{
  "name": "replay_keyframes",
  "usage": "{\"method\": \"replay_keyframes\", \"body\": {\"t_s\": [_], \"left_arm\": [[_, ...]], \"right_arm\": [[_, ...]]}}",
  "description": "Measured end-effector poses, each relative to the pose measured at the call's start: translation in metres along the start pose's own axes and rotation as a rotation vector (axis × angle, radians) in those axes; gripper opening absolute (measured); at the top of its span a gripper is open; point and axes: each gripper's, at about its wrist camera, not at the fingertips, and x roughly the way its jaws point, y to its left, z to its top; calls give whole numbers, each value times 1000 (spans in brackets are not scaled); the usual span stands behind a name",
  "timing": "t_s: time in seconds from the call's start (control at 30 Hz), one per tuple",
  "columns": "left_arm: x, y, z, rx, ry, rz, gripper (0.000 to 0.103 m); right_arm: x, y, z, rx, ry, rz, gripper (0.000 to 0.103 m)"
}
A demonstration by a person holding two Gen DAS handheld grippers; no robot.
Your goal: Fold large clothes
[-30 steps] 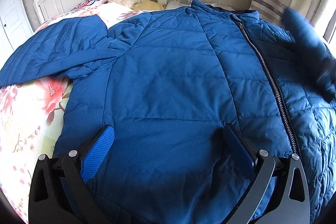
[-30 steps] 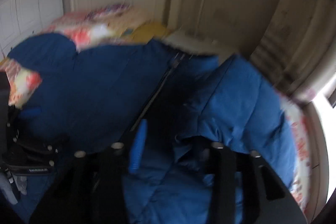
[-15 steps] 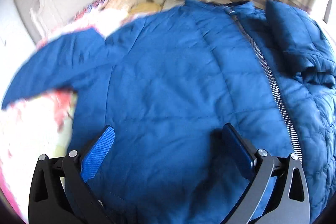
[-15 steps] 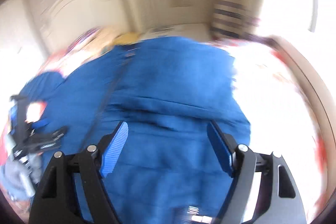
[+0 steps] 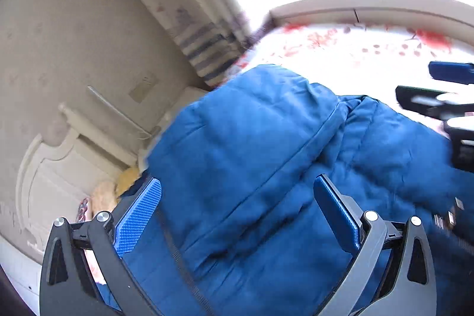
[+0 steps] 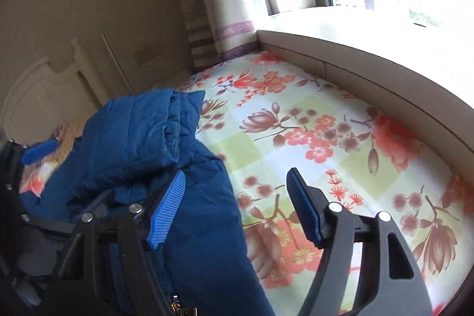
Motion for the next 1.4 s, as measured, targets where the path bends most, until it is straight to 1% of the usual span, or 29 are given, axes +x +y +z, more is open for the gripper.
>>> {"method": "replay_keyframes", "body": {"t_s": [0.03,0.07,0.1,0.13,0.17,0.23,0.3,0.33,0.4,0.43,0.5,0.53,0.6,0.63,0.67,0.7,0.73,0.77,0.9,0.97,1.0,1.07,1.1,1.13,1.17,1.2,1.27,1.3,1.4], "left_arm": [[11,-3,5,-1,19,-8,92],[20,-4,8,-6,37,-27,77],[24,-3,7,-22,44,-37,70],[25,2,7,-63,36,-52,52],[20,8,5,-115,15,-61,42],[5,35,-1,-270,-35,-107,33],[-15,90,-26,-547,-94,-219,32],[-23,123,-47,-710,-126,-274,32],[-32,172,-99,-981,-170,-347,32],[-34,199,-141,-1156,-188,-380,32],[-35,223,-199,-1339,-193,-407,33],[-35,229,-229,-1390,-155,-394,33],[-31,227,-265,-1395,-60,-376,37],[-28,223,-280,-1389,-18,-384,44],[-22,220,-291,-1394,36,-398,61],[-15,215,-302,-1414,75,-440,67],[-14,212,-311,-1435,66,-465,74],[-21,210,-315,-1434,40,-434,82],[-51,206,-313,-1444,32,-320,82],[-71,199,-306,-1376,77,-222,82],[-78,197,-307,-1361,84,-139,82],[-104,199,-308,-1337,74,126,82],[-111,204,-306,-1334,58,195,82],[-117,208,-305,-1333,39,237,82],[-116,217,-301,-1313,28,231,82],[-111,223,-296,-1268,40,200,82],[-73,230,-266,-1120,124,101,83],[-57,230,-261,-1083,159,73,83],[-19,219,-268,-1039,246,-30,83]], "right_arm": [[0,-4,0,19,2,10,70],[4,-2,3,24,9,15,70],[8,-3,5,23,16,16,70],[9,-2,6,15,19,18,70],[9,2,6,7,18,20,71],[9,5,5,-1,15,26,71],[8,5,3,3,17,36,71],[5,5,1,6,17,41,71],[5,3,0,9,18,52,71],[5,3,0,10,19,56,71],[4,3,-1,8,22,62,71],[5,3,-1,6,25,65,71],[6,4,-1,2,29,68,71],[6,4,-1,0,31,69,71],[7,4,-2,-1,32,69,71],[7,4,-2,-1,32,67,71],[7,4,-2,-2,33,64,71],[7,4,-2,-3,33,63,71],[8,5,-2,-11,34,55,71],[8,6,-2,-15,35,52,71],[8,6,-2,-16,36,52,71],[8,6,-2,-20,36,51,71],[8,7,-2,-23,36,50,71],[8,8,-3,-27,36,48,71],[8,8,-3,-31,37,47,71],[8,9,-3,-38,38,44,71],[8,11,-3,-44,38,40,71],[8,11,-3,-45,39,37,71],[10,11,-2,-50,59,47,71]]}}
